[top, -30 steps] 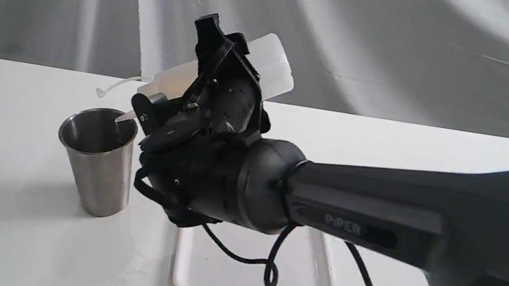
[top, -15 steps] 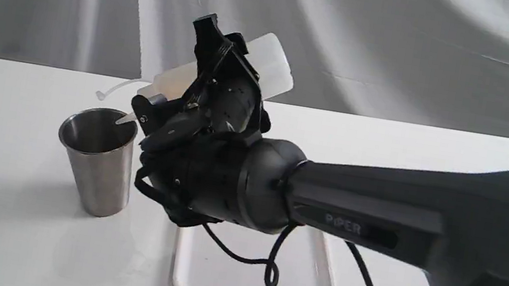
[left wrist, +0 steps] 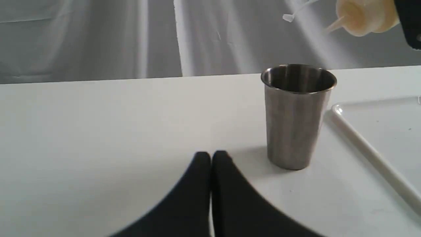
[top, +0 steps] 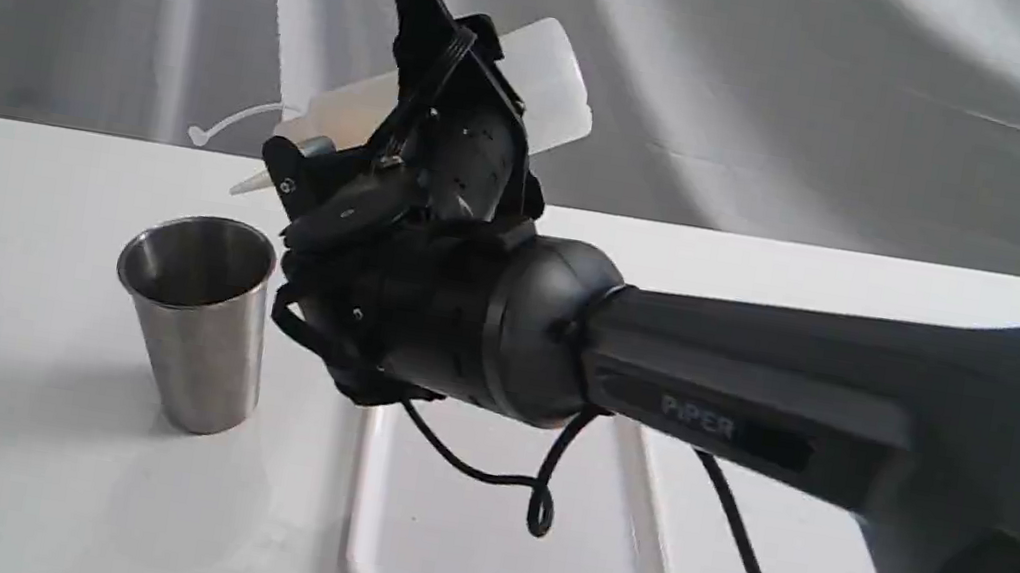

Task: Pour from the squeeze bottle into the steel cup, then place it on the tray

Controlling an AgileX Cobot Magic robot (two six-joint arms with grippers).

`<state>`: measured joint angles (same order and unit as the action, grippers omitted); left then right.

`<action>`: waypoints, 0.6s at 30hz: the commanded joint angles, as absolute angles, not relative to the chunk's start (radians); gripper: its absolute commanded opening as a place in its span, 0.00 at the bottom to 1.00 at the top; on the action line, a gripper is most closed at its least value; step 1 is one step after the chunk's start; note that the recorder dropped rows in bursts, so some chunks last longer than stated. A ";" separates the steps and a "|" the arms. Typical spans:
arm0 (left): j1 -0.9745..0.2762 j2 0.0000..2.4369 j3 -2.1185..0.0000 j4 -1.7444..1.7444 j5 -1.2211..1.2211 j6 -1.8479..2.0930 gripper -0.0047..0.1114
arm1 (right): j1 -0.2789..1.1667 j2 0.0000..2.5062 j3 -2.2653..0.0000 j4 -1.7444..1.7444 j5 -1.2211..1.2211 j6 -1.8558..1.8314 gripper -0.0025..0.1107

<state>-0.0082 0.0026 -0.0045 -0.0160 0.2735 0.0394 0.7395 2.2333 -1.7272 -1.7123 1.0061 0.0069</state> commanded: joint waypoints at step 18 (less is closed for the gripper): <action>-0.014 0.000 0.000 -0.017 0.266 0.034 0.04 | 0.732 2.212 -1.735 -1.744 1.007 -0.099 0.02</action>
<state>-0.0082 0.0026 -0.0045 -0.0160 0.2735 0.0394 0.7381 2.2333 -1.7272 -1.7123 1.0011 -0.0888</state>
